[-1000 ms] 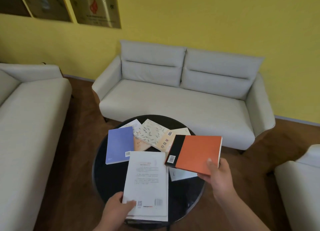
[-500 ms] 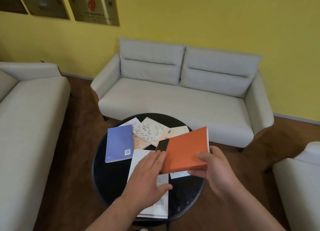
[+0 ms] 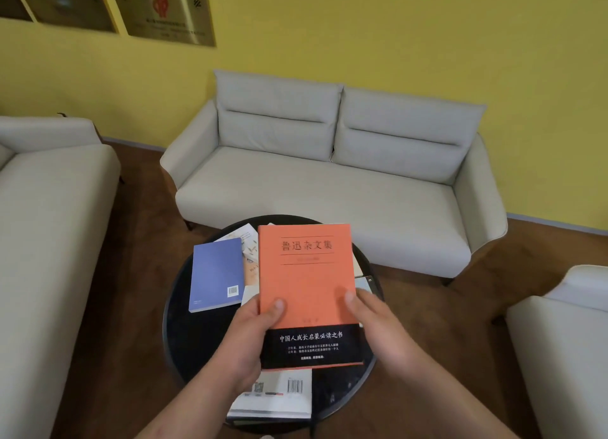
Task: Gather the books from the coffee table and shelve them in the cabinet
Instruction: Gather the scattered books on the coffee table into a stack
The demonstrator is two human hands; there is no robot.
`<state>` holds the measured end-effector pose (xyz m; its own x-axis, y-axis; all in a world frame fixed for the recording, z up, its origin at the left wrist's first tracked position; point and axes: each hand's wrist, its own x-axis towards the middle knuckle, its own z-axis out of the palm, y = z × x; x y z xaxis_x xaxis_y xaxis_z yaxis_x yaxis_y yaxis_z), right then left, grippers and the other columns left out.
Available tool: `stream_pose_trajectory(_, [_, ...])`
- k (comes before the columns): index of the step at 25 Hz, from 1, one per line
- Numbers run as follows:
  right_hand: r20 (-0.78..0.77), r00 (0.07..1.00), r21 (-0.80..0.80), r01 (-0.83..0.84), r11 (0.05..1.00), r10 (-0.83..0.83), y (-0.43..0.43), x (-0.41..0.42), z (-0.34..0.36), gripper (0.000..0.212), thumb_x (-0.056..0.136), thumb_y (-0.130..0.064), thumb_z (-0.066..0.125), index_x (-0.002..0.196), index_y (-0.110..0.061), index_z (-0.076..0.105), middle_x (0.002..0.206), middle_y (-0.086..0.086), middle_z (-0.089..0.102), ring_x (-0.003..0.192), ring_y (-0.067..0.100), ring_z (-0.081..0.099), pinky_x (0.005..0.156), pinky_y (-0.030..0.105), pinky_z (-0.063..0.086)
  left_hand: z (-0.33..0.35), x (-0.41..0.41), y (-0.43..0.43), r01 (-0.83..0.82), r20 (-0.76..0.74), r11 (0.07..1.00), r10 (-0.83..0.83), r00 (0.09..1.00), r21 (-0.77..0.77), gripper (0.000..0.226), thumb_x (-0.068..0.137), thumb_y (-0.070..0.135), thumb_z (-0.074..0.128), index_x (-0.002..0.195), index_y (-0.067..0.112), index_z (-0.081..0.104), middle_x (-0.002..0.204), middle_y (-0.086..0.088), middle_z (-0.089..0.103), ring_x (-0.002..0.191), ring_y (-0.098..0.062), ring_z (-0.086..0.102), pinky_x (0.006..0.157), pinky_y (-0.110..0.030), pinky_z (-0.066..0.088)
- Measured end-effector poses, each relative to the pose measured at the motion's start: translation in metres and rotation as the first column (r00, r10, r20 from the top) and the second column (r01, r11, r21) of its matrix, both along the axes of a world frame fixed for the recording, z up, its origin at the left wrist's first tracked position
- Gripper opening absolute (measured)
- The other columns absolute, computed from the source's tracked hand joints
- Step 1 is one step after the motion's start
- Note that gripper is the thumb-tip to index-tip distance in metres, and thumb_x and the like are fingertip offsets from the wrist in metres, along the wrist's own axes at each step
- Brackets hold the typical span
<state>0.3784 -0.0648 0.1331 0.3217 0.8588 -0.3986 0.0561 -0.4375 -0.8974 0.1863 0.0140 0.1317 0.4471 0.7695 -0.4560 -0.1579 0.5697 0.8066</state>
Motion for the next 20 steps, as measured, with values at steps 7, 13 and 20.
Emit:
stream_pose_trajectory(7, [0.003, 0.999, -0.123, -0.038, 0.992, 0.038, 0.009, -0.045, -0.066, 0.025, 0.106, -0.037, 0.049, 0.122, -0.021, 0.057, 0.113, -0.001, 0.071, 0.103, 0.015, 0.069, 0.066, 0.019, 0.056, -0.048, -0.016, 0.015, 0.257, -0.583, 0.958, -0.137, 0.801, 0.129, 0.022, 0.097, 0.029, 0.055, 0.116, 0.021, 0.064, 0.096, 0.000, 0.078, 0.086, -0.014, 0.075, 0.080, -0.035, 0.059])
stream_pose_trajectory(13, [0.297, 0.869, -0.334, -0.294, 0.896, 0.396, -0.008, -0.061, -0.104, 0.032, 0.101, -0.050, 0.047, 0.120, -0.026, 0.058, 0.118, -0.007, 0.069, 0.110, 0.013, 0.066, 0.093, 0.030, 0.054, -0.085, -0.053, -0.004, 0.519, -0.895, 0.839, -0.098, 0.435, 0.161, 0.042, 0.086, 0.051, 0.066, 0.119, 0.026, 0.058, 0.107, 0.008, 0.056, 0.092, -0.007, 0.062, 0.086, -0.029, 0.057])
stream_pose_trajectory(20, [-0.020, 0.981, -0.288, -0.193, 0.938, 0.195, 0.003, -0.054, -0.098, 0.032, 0.105, -0.033, 0.048, 0.137, -0.038, 0.046, 0.126, -0.009, 0.065, 0.105, 0.005, 0.062, 0.080, 0.022, 0.052, -0.093, -0.066, 0.013, 0.257, -0.527, 0.966, -0.241, 0.815, -0.044, 0.076, 0.088, 0.048, 0.067, 0.152, 0.033, 0.029, 0.137, 0.002, 0.062, 0.118, -0.024, 0.067, 0.103, -0.048, 0.050])
